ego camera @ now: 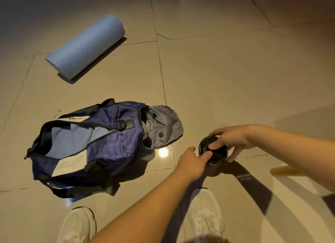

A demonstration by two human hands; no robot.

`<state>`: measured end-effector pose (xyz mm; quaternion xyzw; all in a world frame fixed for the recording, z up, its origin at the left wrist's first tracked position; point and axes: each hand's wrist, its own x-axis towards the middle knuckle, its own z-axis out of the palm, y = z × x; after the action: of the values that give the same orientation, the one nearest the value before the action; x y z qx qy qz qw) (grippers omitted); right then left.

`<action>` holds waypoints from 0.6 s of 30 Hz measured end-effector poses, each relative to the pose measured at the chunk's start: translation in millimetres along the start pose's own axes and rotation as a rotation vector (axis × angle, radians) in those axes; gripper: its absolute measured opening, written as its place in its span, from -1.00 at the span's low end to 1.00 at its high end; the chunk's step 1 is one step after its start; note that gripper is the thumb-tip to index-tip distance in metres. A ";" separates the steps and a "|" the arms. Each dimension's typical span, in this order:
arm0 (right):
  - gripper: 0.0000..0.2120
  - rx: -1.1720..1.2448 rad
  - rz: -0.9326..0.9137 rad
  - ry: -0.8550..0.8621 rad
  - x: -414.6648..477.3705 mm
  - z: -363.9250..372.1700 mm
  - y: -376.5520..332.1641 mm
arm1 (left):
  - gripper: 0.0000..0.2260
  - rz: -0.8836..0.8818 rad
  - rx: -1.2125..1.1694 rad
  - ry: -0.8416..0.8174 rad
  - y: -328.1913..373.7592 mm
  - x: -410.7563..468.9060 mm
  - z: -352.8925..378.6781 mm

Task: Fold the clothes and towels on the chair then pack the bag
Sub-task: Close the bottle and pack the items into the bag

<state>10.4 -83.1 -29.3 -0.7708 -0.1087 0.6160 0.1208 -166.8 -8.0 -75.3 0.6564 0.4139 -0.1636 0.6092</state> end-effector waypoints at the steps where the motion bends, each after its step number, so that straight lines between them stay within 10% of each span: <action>1: -0.42 0.029 -0.023 0.002 1.3 1.8 3.5 | -0.19 0.022 -0.022 -0.003 -0.6 1.0 1.5; 5: -0.48 0.076 -0.093 -0.010 6.8 2.0 4.2 | -0.66 0.101 -0.098 0.002 0.6 1.6 -3.0; 18: -0.54 0.286 -0.481 0.084 28.5 23.6 -129.6 | -0.76 0.201 0.529 0.494 57.8 10.0 -171.4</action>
<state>-8.8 49.9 -19.1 -0.7228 -0.1955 0.5464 0.3753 -167.4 160.6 -9.0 0.8482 0.4251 -0.0410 0.3133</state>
